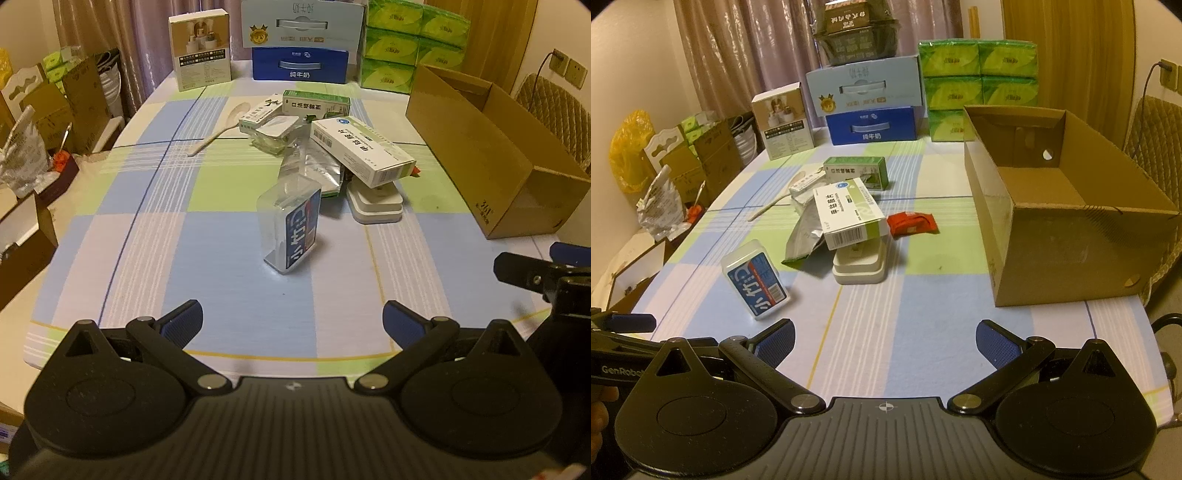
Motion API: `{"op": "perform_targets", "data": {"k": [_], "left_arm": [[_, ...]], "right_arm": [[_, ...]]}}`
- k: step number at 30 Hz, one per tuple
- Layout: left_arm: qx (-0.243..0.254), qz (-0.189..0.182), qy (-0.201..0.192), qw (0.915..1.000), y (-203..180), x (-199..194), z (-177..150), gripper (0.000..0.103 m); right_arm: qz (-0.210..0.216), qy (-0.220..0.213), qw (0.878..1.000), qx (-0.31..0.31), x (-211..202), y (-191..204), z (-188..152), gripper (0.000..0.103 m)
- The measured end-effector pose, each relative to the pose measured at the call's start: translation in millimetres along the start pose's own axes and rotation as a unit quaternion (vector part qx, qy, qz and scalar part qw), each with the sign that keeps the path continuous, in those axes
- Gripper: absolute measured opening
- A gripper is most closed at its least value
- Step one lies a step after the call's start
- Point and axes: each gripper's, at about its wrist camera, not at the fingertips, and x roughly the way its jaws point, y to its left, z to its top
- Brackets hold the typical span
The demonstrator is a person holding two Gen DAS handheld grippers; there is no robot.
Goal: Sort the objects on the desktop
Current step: 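Reach the left gripper toward the clear plastic box and grasp it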
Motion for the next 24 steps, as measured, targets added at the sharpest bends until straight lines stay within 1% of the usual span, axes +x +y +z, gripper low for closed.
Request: {"op": "perform_targets", "data": {"k": [8, 11, 15, 17, 19, 20, 22, 24], "left_arm": [[0.011, -0.012, 0.001, 0.9999, 6.0, 1.3, 4.4, 0.102], [0.020, -0.020, 0.002, 0.9996, 10.7, 4.4, 9.4, 0.102], [0.074, -0.022, -0.006, 0.9970, 10.2, 8.6, 21.1, 0.102], [0.106, -0.034, -0.008, 0.9938, 9.7, 13.6, 28.6, 0.101], [0.122, -0.058, -0.004, 0.9908, 11.0, 20.7, 35.0, 0.091], [0.125, -0.066, 0.000, 0.9899, 12.1, 26.4, 38.4, 0.084], [0.136, -0.075, 0.000, 0.9879, 15.1, 36.3, 43.9, 0.082], [0.151, -0.072, -0.006, 0.9858, 17.6, 45.4, 47.3, 0.081]], "right_arm": [[-0.001, 0.002, 1.000, 0.001, 0.6, -0.2, 0.1, 0.101], [0.007, 0.015, 1.000, -0.008, 3.1, 1.6, 0.7, 0.101], [0.014, 0.022, 0.999, -0.023, 5.5, 2.2, 4.8, 0.101], [0.018, 0.019, 0.999, -0.031, 7.0, 3.3, 8.4, 0.101], [0.018, 0.017, 0.999, -0.041, 9.8, 4.4, 13.0, 0.101], [0.020, 0.015, 0.999, -0.046, 11.9, 5.1, 15.0, 0.101], [0.019, 0.012, 0.998, -0.056, 16.4, 6.4, 18.1, 0.101], [0.020, 0.011, 0.998, -0.064, 22.0, 6.4, 21.1, 0.101]]}}
